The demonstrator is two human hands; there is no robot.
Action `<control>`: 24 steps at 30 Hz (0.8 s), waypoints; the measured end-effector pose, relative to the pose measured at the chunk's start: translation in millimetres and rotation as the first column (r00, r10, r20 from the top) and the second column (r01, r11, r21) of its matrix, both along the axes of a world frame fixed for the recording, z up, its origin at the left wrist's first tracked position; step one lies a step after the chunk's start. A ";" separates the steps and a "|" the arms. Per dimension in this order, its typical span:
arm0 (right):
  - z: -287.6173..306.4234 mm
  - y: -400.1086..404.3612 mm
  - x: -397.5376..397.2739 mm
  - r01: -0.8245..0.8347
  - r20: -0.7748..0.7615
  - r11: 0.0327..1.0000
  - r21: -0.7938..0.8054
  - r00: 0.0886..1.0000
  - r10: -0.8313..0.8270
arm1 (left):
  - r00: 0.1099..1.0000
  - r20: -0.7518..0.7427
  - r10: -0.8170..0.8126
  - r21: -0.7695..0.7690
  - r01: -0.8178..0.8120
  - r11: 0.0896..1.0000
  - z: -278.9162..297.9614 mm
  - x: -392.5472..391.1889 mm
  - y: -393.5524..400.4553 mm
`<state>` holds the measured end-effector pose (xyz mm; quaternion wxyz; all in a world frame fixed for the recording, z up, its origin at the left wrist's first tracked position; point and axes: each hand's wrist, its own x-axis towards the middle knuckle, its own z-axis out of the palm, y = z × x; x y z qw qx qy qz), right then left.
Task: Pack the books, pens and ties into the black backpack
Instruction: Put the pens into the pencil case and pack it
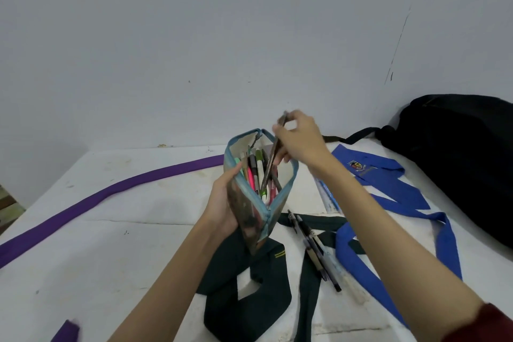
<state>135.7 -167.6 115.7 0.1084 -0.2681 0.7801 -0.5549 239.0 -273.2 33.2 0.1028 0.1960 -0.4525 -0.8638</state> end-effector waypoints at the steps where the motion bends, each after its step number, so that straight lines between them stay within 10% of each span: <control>1: -5.3 -5.2 0.8 -0.036 -0.025 0.994 0.104 0.999 0.038 | 1.000 -0.003 -0.004 0.004 0.004 1.000 0.9 0.1 2.1; 6: -22.5 -13.2 4.0 -0.096 -0.123 0.927 0.362 0.981 0.150 | 1.000 0.020 0.003 0.007 -0.004 1.000 -3.7 -0.5 4.0; 14: -33.1 32.1 -16.5 0.228 -0.217 0.970 0.084 0.954 -0.205 | 0.999 -0.017 0.035 0.022 -0.034 0.999 -8.0 4.9 -12.6; 21: -94.8 54.3 -4.2 -0.057 -0.060 0.733 0.678 0.989 0.132 | 0.997 -0.011 0.080 0.045 -0.080 0.996 -11.8 6.7 -31.5; 24: -100.6 45.6 15.0 0.037 -0.223 0.549 0.835 0.935 0.276 | 0.997 -0.004 0.073 0.048 -0.073 0.996 -13.4 7.4 -31.3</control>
